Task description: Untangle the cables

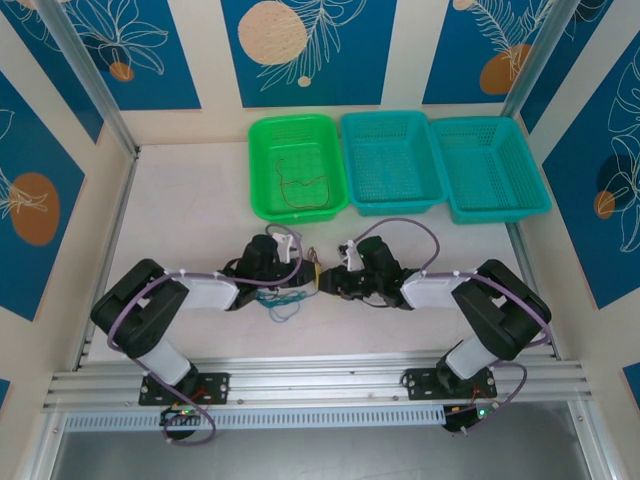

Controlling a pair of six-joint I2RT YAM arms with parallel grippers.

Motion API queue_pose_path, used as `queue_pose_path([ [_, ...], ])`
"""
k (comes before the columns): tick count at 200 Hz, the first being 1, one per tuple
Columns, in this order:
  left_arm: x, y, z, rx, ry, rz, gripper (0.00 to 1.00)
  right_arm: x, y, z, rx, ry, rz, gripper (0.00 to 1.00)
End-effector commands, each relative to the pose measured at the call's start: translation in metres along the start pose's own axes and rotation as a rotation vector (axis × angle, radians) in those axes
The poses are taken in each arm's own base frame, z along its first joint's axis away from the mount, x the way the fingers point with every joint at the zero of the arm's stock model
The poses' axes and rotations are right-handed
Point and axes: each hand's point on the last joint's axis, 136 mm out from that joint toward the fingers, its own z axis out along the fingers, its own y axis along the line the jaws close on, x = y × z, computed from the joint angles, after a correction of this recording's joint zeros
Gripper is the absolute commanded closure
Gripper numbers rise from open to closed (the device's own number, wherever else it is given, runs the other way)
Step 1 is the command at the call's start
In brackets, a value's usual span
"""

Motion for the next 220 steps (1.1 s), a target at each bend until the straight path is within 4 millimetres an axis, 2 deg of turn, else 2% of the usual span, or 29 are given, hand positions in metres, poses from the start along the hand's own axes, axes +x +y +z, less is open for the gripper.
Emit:
queue_pose_path([
  [1, -0.011, -0.025, -0.009, 0.093, -0.027, -0.006, 1.0, -0.021, 0.01, 0.006, -0.023, -0.058, -0.043, 0.8],
  [12, -0.012, -0.024, -0.012, 0.08, -0.038, -0.009, 1.0, -0.024, 0.004, 0.007, 0.005, -0.08, -0.02, 0.93],
  [23, -0.014, -0.02, -0.016, 0.061, -0.048, -0.007, 1.0, -0.025, -0.011, 0.004, 0.055, -0.103, 0.026, 1.0],
  [50, -0.021, 0.002, -0.033, -0.025, -0.084, -0.015, 0.99, -0.023, -0.05, -0.011, 0.135, -0.148, 0.161, 1.0],
  [80, -0.027, 0.03, -0.056, -0.108, -0.114, -0.029, 0.99, -0.008, -0.088, -0.031, 0.274, -0.171, 0.262, 1.0],
  [107, -0.026, 0.042, -0.068, -0.147, -0.113, -0.022, 1.0, -0.003, -0.102, -0.047, 0.356, -0.199, 0.279, 1.0],
  [144, -0.02, 0.055, -0.073, -0.189, -0.114, -0.029, 1.0, -0.001, -0.12, -0.072, 0.439, -0.255, 0.346, 1.0],
  [158, -0.02, 0.069, -0.08, -0.244, -0.128, -0.058, 1.0, 0.001, -0.133, -0.088, 0.49, -0.302, 0.401, 1.0],
  [176, -0.021, 0.09, -0.096, -0.333, -0.158, -0.098, 1.0, 0.004, -0.155, -0.12, 0.563, -0.398, 0.496, 1.0],
  [187, -0.023, 0.095, -0.106, -0.353, -0.187, -0.109, 1.0, 0.001, -0.153, -0.131, 0.533, -0.445, 0.492, 1.0],
  [201, -0.025, 0.098, -0.114, -0.365, -0.214, -0.113, 1.0, -0.003, -0.149, -0.146, 0.577, -0.485, 0.454, 1.0],
  [220, -0.03, 0.083, -0.112, -0.292, -0.216, -0.074, 1.0, -0.008, -0.135, -0.147, 0.59, -0.437, 0.349, 1.0],
])
